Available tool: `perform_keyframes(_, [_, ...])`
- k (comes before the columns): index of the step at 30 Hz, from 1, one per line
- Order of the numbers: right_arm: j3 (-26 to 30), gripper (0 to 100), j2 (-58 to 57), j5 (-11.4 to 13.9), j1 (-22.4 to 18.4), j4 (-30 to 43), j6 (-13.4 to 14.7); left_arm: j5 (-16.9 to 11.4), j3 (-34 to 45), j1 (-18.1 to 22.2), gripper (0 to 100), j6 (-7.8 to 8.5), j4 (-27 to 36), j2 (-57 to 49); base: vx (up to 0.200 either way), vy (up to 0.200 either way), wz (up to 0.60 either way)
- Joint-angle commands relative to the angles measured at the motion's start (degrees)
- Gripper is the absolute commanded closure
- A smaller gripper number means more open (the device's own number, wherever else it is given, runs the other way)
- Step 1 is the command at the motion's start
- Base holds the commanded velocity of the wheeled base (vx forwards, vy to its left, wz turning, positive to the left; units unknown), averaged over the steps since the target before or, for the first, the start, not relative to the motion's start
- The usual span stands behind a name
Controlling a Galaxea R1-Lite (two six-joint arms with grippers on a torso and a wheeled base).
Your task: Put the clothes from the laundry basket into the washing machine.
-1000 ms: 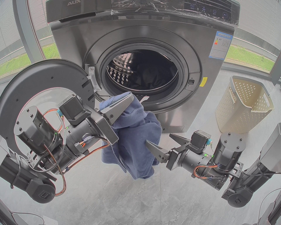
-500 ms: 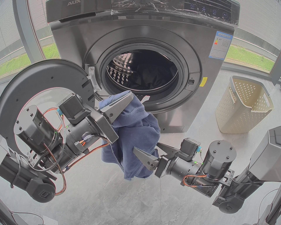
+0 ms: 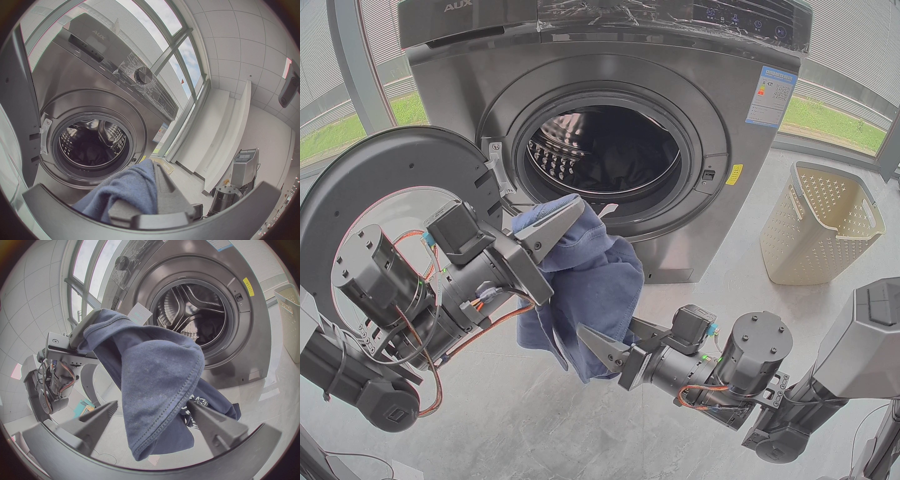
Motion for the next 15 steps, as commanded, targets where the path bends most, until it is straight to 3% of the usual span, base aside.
perform_keyframes(1, [-0.21, 100, 0.75, 0.0, -0.15, 0.03, -0.09, -0.01, 0.0, 0.07, 100, -0.03, -0.04, 0.06, 0.0, 0.0, 0.0])
perform_keyframes(9, [0.58, 100, -2.77, -0.08, -0.86, 0.64, -0.97, -0.01, 0.0, 0.95, 100, -0.03, -0.04, -0.03, 0.0, 0.0, 0.0])
perform_keyframes(13, [2.25, 100, -6.28, -0.17, -3.14, 1.96, -4.23, -0.01, 0.0, 1.83, 100, -0.03, -0.04, 0.06, 0.0, 0.0, 0.0])
perform_keyframes(15, [4.09, 100, -8.65, -0.08, -5.34, 3.1, -7.57, -0.01, 0.0, 2.62, 100, -0.03, -0.04, -0.03, 0.0, 0.0, 0.0])
